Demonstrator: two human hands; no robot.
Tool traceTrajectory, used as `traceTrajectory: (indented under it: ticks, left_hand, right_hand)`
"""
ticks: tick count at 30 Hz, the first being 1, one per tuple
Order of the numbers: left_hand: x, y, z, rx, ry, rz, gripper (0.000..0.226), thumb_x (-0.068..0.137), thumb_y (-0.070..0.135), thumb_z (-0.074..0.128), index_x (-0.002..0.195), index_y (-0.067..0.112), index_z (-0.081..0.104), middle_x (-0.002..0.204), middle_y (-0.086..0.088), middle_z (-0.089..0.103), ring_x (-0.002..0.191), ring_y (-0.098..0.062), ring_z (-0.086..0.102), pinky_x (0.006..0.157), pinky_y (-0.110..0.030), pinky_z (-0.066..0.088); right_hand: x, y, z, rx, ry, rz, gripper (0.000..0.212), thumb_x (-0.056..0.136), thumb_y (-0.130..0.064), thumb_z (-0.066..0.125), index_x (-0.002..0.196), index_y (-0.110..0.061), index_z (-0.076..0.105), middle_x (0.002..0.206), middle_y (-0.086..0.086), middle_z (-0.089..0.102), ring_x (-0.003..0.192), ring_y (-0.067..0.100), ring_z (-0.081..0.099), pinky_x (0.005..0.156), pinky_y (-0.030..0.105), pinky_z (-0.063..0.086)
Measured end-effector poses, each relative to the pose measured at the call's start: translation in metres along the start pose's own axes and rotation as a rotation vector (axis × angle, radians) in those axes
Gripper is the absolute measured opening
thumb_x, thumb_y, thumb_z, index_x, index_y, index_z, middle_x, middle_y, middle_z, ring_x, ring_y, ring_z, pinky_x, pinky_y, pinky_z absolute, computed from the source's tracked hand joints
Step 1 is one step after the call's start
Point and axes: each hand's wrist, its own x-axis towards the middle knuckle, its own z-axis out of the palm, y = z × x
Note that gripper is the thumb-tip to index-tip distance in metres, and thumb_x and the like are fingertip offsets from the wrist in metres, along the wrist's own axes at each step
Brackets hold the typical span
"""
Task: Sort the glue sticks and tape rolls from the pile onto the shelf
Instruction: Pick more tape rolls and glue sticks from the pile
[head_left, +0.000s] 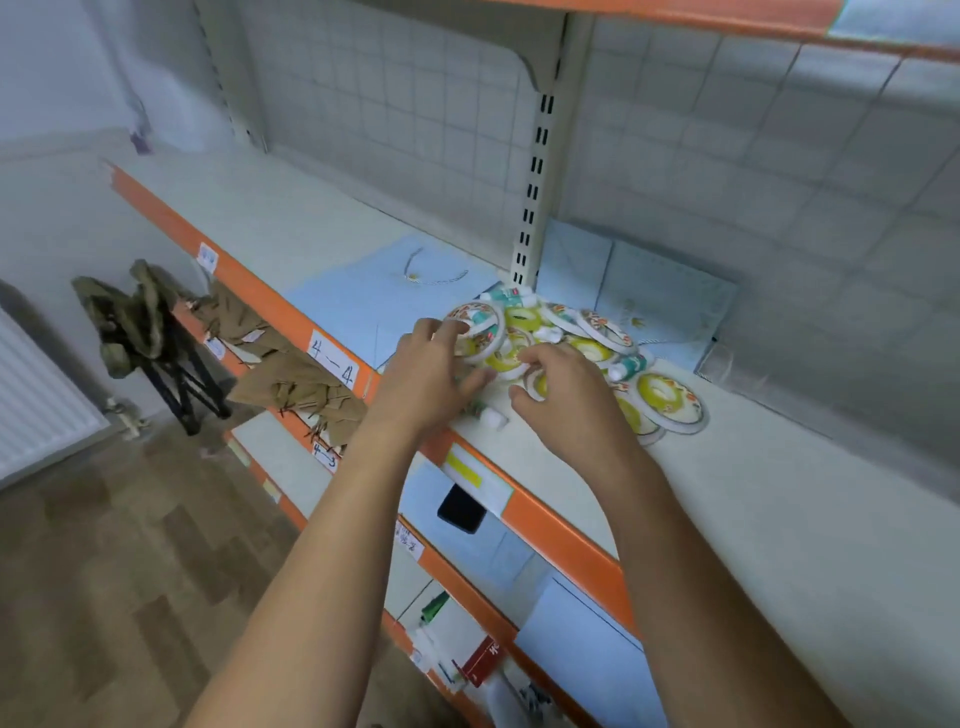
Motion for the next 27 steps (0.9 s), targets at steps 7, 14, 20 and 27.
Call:
traceTrajectory:
  ticks: [7,14,20,27]
  left_hand:
    - [0.062,-0.020,0.010,-0.056,-0.178,0.106,0.092,0.074,0.058,0.072,0.149,0.027,0.028,0.157,-0.009,0.024,0.141,-0.032,0.026,0.112,-0.049,0.031]
    - [0.104,-0.040,-0.005,-0.137,-0.223,0.242,0.085,0.067,0.055,0.079,0.139,0.024,0.045,0.132,-0.009,0.047,0.122,-0.029,0.048,0.101,-0.042,0.044]
    - [0.121,-0.066,-0.027,-0.246,-0.256,0.303,0.084,0.068,0.054,0.080,0.139,0.025,0.046,0.136,-0.004,0.048,0.125,-0.021,0.047,0.096,-0.033,0.041]
    - [0.133,-0.091,-0.037,-0.263,-0.320,0.244,0.088,0.066,0.059,0.079,0.140,0.027,0.044,0.139,-0.001,0.048,0.126,-0.019,0.048,0.101,-0.040,0.043]
  right_hand:
    - [0.032,-0.007,0.011,-0.106,0.043,0.161,0.056,0.085,-0.044,0.065,0.133,-0.020,0.051,0.132,0.002,0.047,0.123,0.023,0.046,0.095,0.044,0.047]
    - [0.049,-0.019,0.030,-0.221,-0.050,0.273,0.084,0.076,-0.053,0.073,0.144,-0.015,0.039,0.142,0.008,0.040,0.132,0.028,0.037,0.104,0.044,0.040]
    - [0.071,-0.040,0.044,-0.227,-0.021,0.246,0.083,0.080,-0.046,0.073,0.145,-0.010,0.037,0.143,0.011,0.039,0.133,0.029,0.037,0.109,0.040,0.035]
    - [0.099,-0.058,0.054,-0.245,0.006,0.218,0.085,0.078,-0.046,0.074,0.144,-0.008,0.037,0.138,0.011,0.044,0.132,0.029,0.038,0.108,0.039,0.036]
